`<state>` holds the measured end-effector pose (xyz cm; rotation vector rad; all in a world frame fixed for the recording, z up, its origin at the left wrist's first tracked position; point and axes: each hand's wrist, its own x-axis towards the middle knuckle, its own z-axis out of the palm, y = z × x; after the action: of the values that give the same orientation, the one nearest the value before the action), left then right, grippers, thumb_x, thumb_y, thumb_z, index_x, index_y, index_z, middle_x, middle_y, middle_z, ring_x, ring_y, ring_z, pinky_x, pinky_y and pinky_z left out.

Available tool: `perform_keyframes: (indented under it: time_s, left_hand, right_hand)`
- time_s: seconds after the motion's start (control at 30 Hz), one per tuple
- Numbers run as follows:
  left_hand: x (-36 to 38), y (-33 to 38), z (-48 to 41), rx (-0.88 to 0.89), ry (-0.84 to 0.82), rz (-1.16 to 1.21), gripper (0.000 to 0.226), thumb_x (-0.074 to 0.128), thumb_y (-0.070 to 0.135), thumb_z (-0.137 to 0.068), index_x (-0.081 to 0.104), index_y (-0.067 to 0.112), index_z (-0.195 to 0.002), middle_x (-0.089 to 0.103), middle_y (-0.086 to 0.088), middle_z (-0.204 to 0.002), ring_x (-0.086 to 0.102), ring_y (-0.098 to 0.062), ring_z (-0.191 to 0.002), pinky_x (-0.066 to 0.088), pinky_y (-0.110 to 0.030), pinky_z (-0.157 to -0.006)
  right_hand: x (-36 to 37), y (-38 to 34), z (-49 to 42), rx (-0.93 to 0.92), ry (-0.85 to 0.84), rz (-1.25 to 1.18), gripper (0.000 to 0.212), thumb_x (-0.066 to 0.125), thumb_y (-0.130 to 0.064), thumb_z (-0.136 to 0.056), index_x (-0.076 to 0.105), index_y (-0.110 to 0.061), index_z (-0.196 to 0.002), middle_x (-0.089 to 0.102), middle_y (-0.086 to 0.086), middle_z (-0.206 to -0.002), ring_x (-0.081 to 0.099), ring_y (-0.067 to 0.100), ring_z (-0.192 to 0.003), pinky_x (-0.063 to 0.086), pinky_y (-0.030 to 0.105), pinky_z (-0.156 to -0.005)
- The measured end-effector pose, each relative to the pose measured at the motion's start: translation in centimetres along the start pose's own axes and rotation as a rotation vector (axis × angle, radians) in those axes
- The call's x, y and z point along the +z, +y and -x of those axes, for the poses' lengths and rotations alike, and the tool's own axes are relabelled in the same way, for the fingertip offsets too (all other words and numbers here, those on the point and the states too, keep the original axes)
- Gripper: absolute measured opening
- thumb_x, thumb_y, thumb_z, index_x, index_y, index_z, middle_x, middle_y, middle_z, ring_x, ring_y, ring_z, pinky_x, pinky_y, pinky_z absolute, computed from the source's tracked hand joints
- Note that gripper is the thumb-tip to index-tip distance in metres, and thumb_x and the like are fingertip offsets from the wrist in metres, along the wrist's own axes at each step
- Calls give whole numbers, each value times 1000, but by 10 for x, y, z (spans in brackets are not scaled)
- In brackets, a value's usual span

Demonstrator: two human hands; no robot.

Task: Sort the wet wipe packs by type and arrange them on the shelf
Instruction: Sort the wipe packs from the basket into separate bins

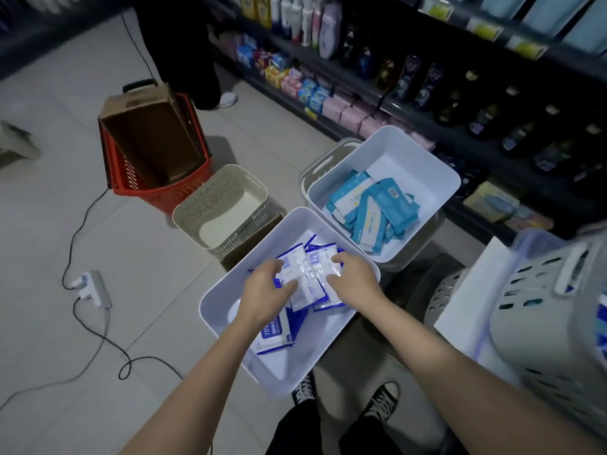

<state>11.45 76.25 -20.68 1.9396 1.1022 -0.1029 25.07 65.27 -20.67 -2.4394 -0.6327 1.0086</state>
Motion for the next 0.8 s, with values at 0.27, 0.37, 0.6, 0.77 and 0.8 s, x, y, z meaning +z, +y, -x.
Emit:
perform_keyframes:
  time_s: [0.27,0.37,0.6,0.77,0.8]
  left_hand:
    - [-1,82,21,376,-108,-302,33,58,27,-91,59,14,-122,61,-1,-125,57,-20,-113,44,-29,-90]
    - [10,124,30,543,-106,-376,24,57,27,-89,60,17,-111,64,-1,-114,59,-22,-106,45,-30,-81]
    - [58,232,72,867,-130,-479,30,58,28,-91,59,14,-118,62,-6,-118,55,-24,-109,44,-32,-87]
    - [110,286,102,1035,-165,-451,23,61,23,-89,64,10,-109,65,-9,-106,58,-28,-101,40,-32,-81]
    - [121,293,106,1058,-185,-447,23,61,23,-89,64,11,-109,65,-8,-105,58,-27,-99,42,-33,-80]
  right_hand:
    - [-86,12,72,-31,203,-60,23,54,-17,-89,66,-14,-108,67,3,-106,62,21,-98,51,31,-86]
    - [-121,30,102,-3,323,-94,21,57,-21,-90,66,-18,-109,67,-3,-101,62,16,-95,49,26,-80]
    - [-201,100,179,34,568,-142,22,54,-20,-92,67,-15,-109,69,1,-103,62,18,-97,50,32,-85]
    - [-238,184,209,155,694,-186,20,54,-17,-90,68,-14,-104,70,2,-101,64,19,-92,51,31,-81]
    - [-243,202,214,187,697,-191,20,55,-17,-90,68,-13,-105,70,3,-102,64,18,-91,50,28,-79]
